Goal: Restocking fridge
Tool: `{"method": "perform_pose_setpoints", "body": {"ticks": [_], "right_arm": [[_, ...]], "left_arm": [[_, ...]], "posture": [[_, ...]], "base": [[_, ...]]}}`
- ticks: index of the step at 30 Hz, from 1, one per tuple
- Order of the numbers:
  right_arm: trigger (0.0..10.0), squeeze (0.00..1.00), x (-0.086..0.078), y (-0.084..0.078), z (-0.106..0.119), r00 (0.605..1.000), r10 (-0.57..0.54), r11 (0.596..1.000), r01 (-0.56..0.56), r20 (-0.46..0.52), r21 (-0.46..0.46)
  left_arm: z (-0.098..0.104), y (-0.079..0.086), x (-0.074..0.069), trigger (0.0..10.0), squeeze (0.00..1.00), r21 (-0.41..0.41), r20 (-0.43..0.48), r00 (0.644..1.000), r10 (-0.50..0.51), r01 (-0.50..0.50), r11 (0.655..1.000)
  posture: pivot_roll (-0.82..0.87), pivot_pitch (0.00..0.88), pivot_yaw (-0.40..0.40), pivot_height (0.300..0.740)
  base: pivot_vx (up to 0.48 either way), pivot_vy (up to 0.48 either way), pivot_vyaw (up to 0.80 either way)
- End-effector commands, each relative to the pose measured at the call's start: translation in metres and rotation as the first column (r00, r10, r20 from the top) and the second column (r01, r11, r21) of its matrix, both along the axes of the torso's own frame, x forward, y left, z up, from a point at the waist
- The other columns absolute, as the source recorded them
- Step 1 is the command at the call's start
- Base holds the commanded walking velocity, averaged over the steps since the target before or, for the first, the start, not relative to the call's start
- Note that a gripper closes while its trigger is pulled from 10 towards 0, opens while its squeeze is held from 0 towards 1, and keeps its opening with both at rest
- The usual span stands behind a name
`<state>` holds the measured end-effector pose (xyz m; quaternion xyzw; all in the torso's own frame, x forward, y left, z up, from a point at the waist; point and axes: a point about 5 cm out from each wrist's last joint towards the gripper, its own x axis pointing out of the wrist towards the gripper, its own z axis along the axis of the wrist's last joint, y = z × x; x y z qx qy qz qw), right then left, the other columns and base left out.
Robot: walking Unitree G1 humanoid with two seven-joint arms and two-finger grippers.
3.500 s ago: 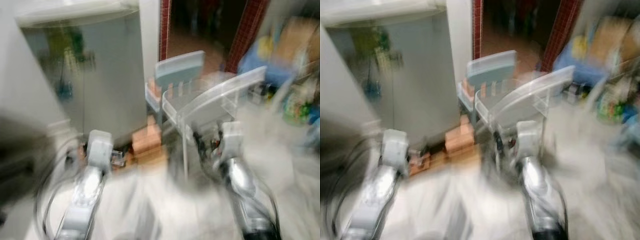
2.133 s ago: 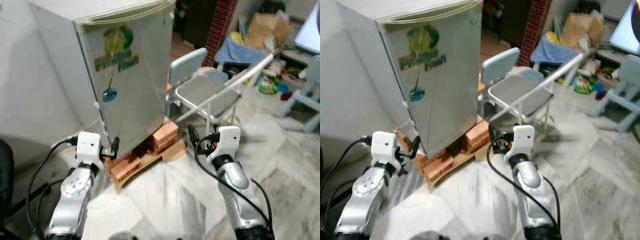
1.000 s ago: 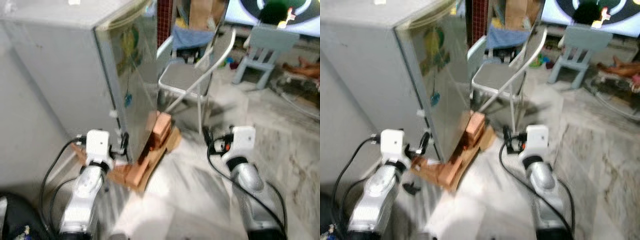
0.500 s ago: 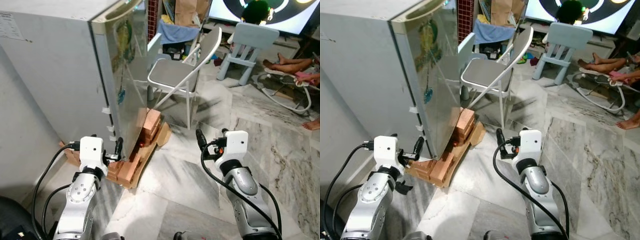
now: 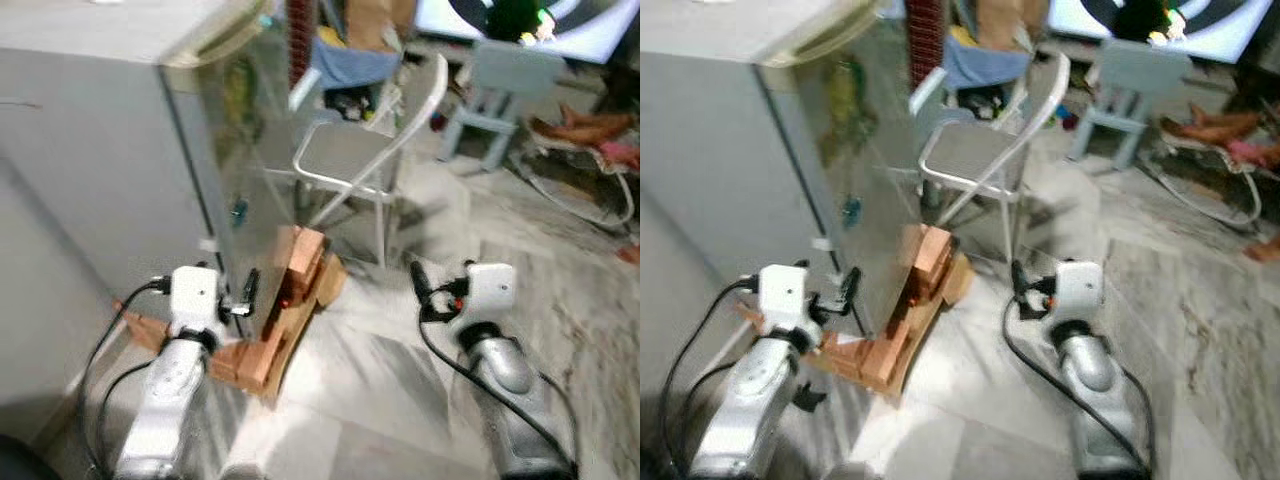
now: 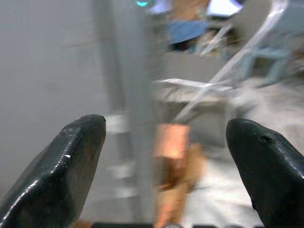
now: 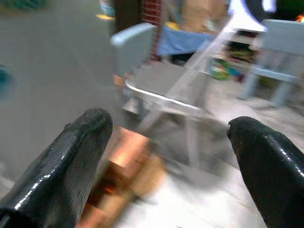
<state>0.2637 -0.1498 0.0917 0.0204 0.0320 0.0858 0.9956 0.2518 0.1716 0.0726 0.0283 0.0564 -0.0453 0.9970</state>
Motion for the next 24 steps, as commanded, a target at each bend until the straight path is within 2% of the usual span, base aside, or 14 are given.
{"method": "perform_pose_setpoints", "body": {"ticks": [1,10,15,18,24], "right_arm": [[10.0,0.0,-0.002,-0.011,-0.002,1.0,-0.027,0.999,0.026,-0.012,-0.024],[10.0,0.0,-0.001,-0.011,-0.001,0.999,-0.03,0.999,0.029,-0.012,-0.032],[10.0,0.0,-0.003,-0.011,-0.001,0.999,-0.034,0.999,0.034,-0.017,-0.032],[10.0,0.0,-0.003,-0.009,-0.003,0.999,-0.03,0.999,0.03,-0.021,-0.03],[10.0,0.0,0.002,-0.004,0.0,1.0,-0.021,0.999,0.02,-0.013,-0.029]], "left_arm": [[0.004,-0.009,0.004,10.0,0.0,-0.009,0.02,1.0,-0.021,0.021,1.0],[0.006,-0.011,0.005,10.0,0.0,-0.01,0.027,0.999,-0.022,0.022,1.0],[0.007,-0.012,0.006,10.0,0.0,-0.016,0.03,0.999,-0.027,0.027,0.999],[0.011,-0.018,0.01,10.0,0.0,-0.051,0.037,0.998,-0.049,0.051,0.997],[0.017,-0.024,0.017,10.0,0.0,-0.06,0.055,0.996,-0.076,0.079,0.995]], "posture": [[0.08,0.016,-0.044,0.74],[0.08,0.025,-0.048,0.74],[0.07,0.03,-0.048,0.74],[0.07,0.036,-0.048,0.74],[0.06,0.037,-0.046,0.74]], "base": [[0.277,0.349,0.0],[0.0,0.0,0.0],[0.0,0.0,-0.67],[0.0,0.0,-0.74],[0.0,0.0,-0.39]]}}
